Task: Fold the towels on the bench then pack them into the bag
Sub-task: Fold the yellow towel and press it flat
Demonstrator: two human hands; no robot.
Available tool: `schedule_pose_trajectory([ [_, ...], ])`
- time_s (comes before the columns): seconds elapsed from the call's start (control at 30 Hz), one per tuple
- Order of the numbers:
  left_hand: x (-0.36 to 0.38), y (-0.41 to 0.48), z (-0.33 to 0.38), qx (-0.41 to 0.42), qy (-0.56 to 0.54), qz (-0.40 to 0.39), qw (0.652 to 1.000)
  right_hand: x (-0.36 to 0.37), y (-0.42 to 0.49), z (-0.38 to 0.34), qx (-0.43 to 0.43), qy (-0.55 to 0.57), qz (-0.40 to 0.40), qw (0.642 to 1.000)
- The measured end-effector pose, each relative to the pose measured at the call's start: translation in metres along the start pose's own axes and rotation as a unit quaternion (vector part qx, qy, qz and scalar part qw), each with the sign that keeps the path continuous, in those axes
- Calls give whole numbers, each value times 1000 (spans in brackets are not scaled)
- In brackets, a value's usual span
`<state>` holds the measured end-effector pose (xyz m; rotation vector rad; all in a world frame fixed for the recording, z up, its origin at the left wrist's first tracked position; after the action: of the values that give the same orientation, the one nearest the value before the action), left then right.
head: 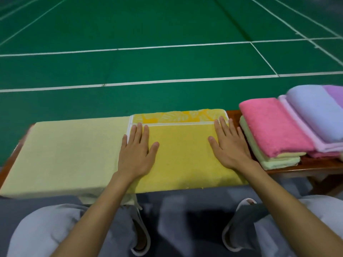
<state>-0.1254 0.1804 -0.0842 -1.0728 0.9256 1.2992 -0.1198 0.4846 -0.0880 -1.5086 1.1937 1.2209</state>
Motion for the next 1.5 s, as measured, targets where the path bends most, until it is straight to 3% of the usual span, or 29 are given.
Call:
schedule_pose_trajectory([
  [0.1, -23, -1, -7, -16, -123, 64, 990, -10, -3, 0, 27, 46, 49, 997],
  [0.2, -43, -7, -38, -148, -159, 144, 966, -31, -14, 4, 120, 88, 132, 980],
  [0.27, -45, -5, -48, -199, -148, 116, 962, -43, -17, 8, 167, 86, 141, 972],
  [0.4, -45, 9, -50, -227, -188, 15, 955, -39, -8, 17, 196, 151, 49, 968],
  [0.63, -53, 10, -47, -204, -287, 20, 936, -44, -10, 29, 204, 335, 69, 917],
  [0.77, -52, 5, -47, -233, -466, -82, 849, -44, -9, 28, 184, 386, 100, 898],
  [0.83, -52, 4, -47, -239, -524, -118, 809, -41, -8, 28, 182, 439, 135, 869],
  [1.0, -65, 6, -35, -178, -613, -143, 757, -61, -5, 21, 132, 562, 200, 792],
  [1.03, -70, 6, -32, -154, -619, -147, 756, -66, -5, 19, 118, 583, 199, 779],
  [1.1, -86, 6, -30, -108, -618, -143, 766, -78, -7, 20, 91, 581, 192, 786],
  [1.2, -114, 3, -31, -51, -565, -96, 818, -106, -13, 25, 47, 552, 185, 812],
  [1.3, -140, -1, -34, -28, -488, -21, 872, -142, -18, 19, -27, 472, 168, 865],
  [1.4, -163, -7, -39, -29, -395, 66, 916, -166, -24, 12, -67, 417, 154, 893],
  [1.5, -181, -15, -32, -7, -297, 167, 940, -180, -23, 7, -72, 325, 145, 932],
])
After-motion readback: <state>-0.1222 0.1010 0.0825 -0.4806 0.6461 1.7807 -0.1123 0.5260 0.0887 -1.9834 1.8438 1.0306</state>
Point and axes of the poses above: each hand's wrist, its own y-axis towards the middle knuckle, its own x-axis out of the palm, z = x × y, the point moved 9 cm from there along y, towards the middle knuckle, and after that the axes turned 12 degrees about -x, right-handed, at the moved point
